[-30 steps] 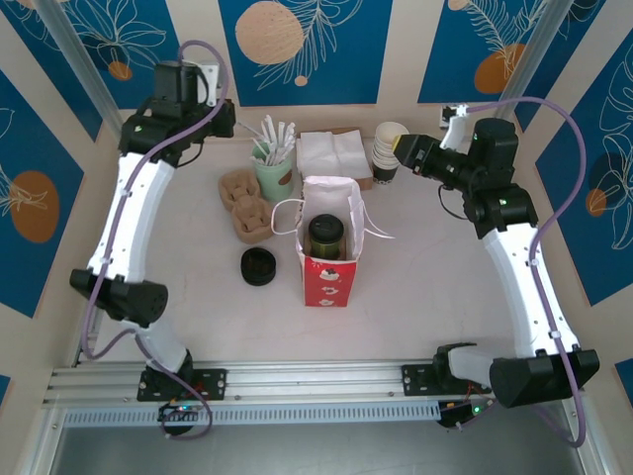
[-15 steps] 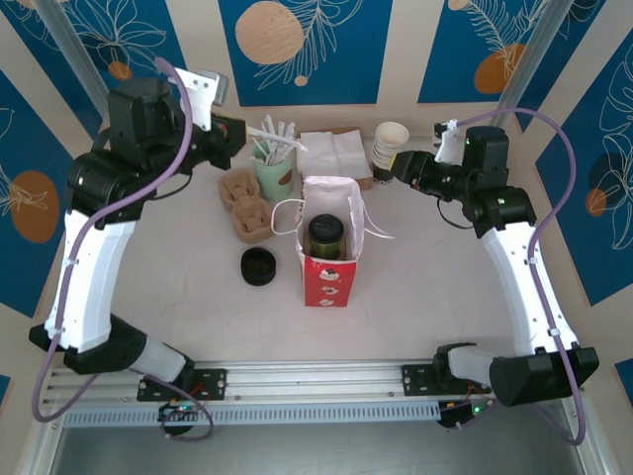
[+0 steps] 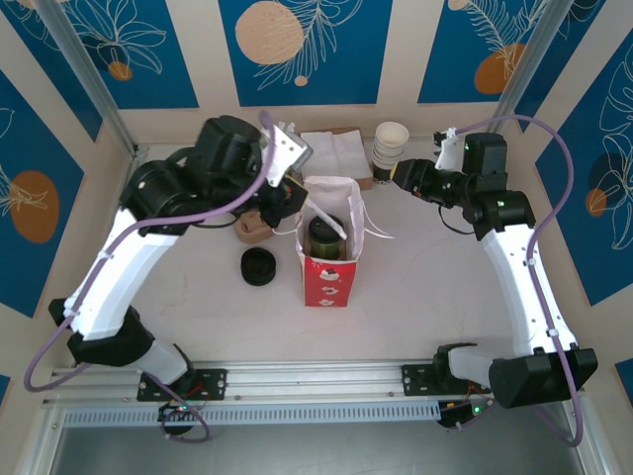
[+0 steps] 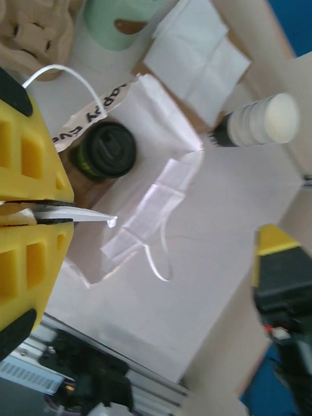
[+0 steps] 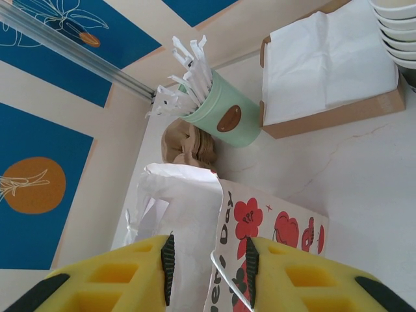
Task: Pack the takeout coffee
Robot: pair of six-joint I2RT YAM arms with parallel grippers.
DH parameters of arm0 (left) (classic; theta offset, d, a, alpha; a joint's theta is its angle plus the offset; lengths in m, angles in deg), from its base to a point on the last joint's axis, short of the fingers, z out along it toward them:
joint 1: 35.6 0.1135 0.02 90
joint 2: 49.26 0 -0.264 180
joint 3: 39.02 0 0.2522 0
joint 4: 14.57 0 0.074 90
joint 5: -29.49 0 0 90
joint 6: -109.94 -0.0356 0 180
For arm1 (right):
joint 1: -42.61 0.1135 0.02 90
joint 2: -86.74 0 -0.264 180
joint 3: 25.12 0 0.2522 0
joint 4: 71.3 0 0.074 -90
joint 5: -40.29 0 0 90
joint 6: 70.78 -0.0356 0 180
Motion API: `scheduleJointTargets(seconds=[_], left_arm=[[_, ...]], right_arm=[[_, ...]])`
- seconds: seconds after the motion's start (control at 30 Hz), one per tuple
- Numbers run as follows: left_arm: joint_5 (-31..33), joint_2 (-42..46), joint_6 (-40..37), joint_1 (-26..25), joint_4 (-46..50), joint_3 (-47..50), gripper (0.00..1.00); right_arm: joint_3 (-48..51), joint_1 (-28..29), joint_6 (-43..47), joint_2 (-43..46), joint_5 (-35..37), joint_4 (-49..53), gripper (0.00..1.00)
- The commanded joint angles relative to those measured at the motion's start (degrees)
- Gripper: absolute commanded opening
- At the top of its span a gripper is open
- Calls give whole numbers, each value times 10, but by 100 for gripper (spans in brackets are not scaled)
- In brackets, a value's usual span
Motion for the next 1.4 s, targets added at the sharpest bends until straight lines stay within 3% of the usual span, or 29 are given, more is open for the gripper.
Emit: scheduleJointTargets(seconds=[0.0, 0.17, 0.33, 0.4, 0.5, 0.7, 0.83, 1.07, 1.27, 1.37], left_arm=[[12, -18, -22, -8, 42, 21, 13], [-6, -21, -21, -14, 12, 84, 15], [-9, -31, -4, -15, -7, 86, 38], [12, -32, 16, -15, -16, 88, 51], [65, -36, 45, -14, -22, 88, 60], [156, -35, 112, -11, -69, 131, 68], [206, -40, 148, -9, -84, 154, 70], [228, -64, 202, -4, -96, 183, 69], [230, -92, 233, 1, -101, 196, 59], [232, -102, 243, 3, -103, 201, 50]], right_arm=[[-6, -3, 20, 13, -12, 10, 37], [2, -4, 11, 12, -17, -7, 37], [-4, -4, 15, 3, -18, -6, 37], [-4, -4, 19, 1, -18, -4, 37], [-3, -4, 20, 0, -16, -5, 37], [-1, -3, 23, 0, -18, -4, 37], [3, 0, 22, 2, -21, -4, 37], [8, 7, 22, 5, -16, -3, 37], [14, 14, 22, 5, -9, -6, 36], [18, 17, 22, 4, -6, -9, 37]])
